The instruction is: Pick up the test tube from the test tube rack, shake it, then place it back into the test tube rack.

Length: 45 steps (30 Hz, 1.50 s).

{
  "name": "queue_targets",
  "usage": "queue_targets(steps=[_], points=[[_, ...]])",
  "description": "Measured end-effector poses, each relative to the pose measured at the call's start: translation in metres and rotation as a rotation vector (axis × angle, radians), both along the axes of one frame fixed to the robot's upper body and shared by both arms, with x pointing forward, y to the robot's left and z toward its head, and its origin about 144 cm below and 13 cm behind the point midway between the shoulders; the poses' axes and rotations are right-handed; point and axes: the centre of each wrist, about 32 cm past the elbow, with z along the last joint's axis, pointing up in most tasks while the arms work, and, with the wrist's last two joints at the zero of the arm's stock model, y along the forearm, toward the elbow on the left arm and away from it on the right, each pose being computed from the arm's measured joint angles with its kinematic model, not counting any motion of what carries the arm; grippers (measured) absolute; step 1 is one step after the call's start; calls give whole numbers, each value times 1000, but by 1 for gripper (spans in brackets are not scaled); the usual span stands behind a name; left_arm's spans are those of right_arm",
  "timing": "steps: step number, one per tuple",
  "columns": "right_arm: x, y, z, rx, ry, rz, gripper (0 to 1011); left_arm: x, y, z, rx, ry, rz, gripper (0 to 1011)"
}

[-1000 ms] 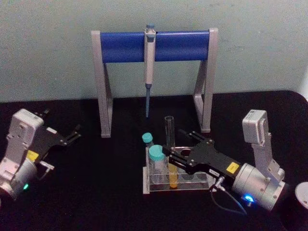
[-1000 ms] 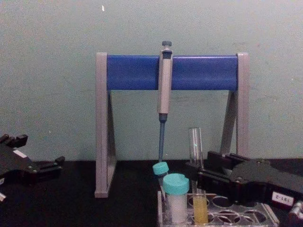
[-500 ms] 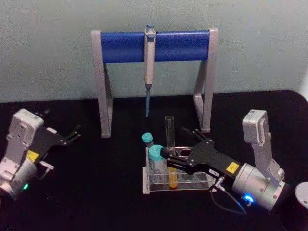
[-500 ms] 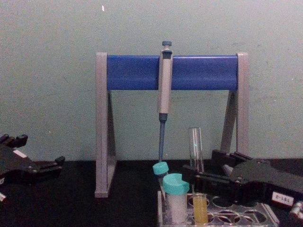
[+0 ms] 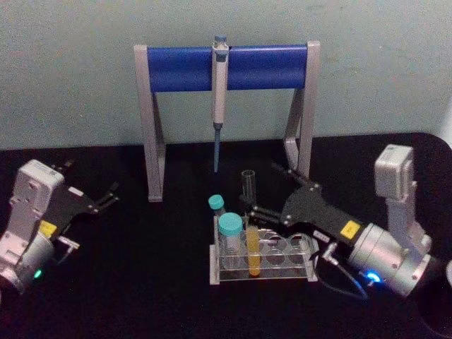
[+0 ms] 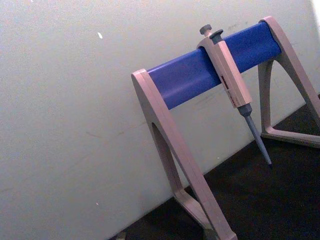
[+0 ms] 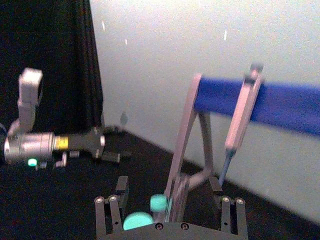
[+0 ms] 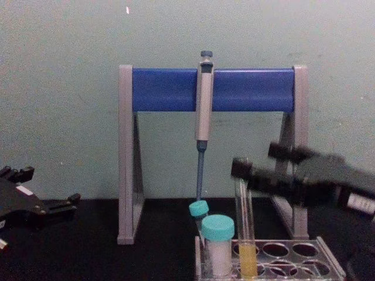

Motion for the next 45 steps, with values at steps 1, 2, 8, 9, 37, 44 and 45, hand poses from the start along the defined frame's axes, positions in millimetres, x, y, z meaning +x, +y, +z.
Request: queue_targets(steps=[1,2,8,9,37,44,45], points=[[-1,-1,3,6,-15,-1,1000,0,0,0,0,0,0,1001],[-2,-2,9,19,-47,-10,1000,0,0,0,0,0,0,1001],[-11,-13,24,60,-138,-130,1000,0,0,0,0,0,0,1001],[-14,-16,26,69,-149,-184,1000,0,0,0,0,0,0,1001],[-32,-23,-44,-130,147,-634,1000,0,0,0,0,0,0,1001],[-32,-22,-55,-149,198,-624,1000,0,0,0,0,0,0,1001],[-32,-22,-56,-151,202,-623,1000,0,0,0,0,0,0,1001]])
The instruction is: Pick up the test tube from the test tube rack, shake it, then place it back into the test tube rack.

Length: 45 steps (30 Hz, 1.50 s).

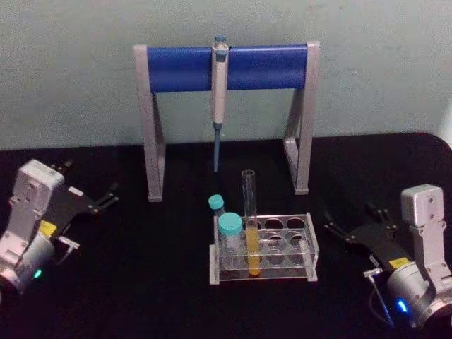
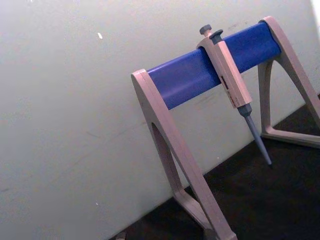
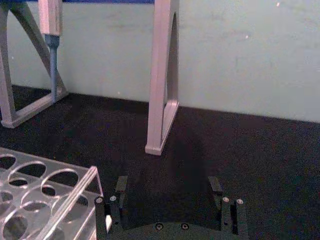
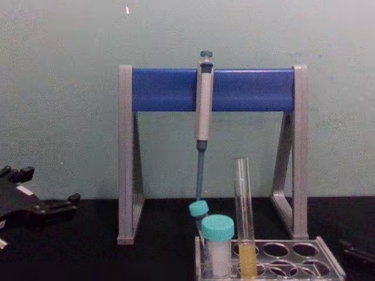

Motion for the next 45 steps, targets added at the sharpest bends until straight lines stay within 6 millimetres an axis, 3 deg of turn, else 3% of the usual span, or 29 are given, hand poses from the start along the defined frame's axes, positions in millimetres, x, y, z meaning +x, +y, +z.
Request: queue_targets(steps=[12,45], points=[[1,0,-9,2,34,11,1000,0,0,0,0,0,0,1001],[1,0,-7,1,29,9,1000,0,0,0,0,0,0,1001]])
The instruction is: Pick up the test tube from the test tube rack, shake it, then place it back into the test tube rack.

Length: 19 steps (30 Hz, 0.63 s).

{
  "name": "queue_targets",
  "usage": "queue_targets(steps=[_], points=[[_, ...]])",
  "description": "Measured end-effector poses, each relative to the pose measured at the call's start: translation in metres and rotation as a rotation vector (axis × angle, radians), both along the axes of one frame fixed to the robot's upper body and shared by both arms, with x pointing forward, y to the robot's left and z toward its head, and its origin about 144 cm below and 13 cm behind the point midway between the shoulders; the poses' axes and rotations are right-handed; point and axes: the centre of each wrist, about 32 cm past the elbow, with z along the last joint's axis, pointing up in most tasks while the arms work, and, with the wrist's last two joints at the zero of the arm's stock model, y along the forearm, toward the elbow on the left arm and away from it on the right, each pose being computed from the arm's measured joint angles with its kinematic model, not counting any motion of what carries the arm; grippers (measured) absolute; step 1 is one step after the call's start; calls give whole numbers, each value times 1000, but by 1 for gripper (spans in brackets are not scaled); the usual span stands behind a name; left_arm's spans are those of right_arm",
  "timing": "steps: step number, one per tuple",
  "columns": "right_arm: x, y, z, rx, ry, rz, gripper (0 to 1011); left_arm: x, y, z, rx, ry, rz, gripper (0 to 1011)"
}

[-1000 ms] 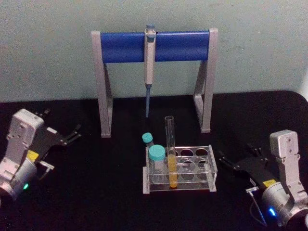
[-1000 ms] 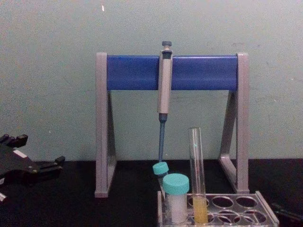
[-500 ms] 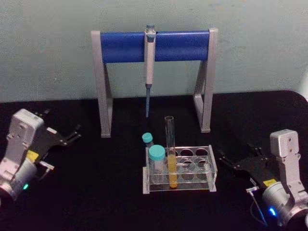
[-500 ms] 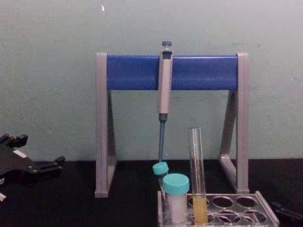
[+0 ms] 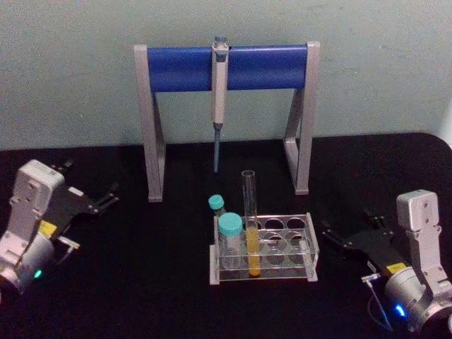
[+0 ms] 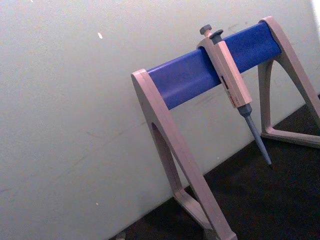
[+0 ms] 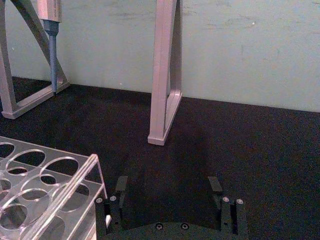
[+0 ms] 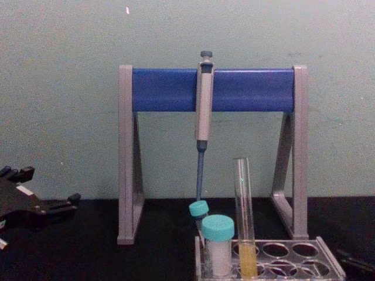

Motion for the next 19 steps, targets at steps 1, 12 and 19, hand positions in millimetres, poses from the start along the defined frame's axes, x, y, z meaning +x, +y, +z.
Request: queue_targets(steps=[1,12,19], points=[[0,0,0,0,0,0,1000,0,0,0,0,0,0,1001],[0,0,0,1,-1,-1,1000,0,0,0,0,0,0,1001],[0,0,0,1,-1,-1,1000,0,0,0,0,0,0,1001]])
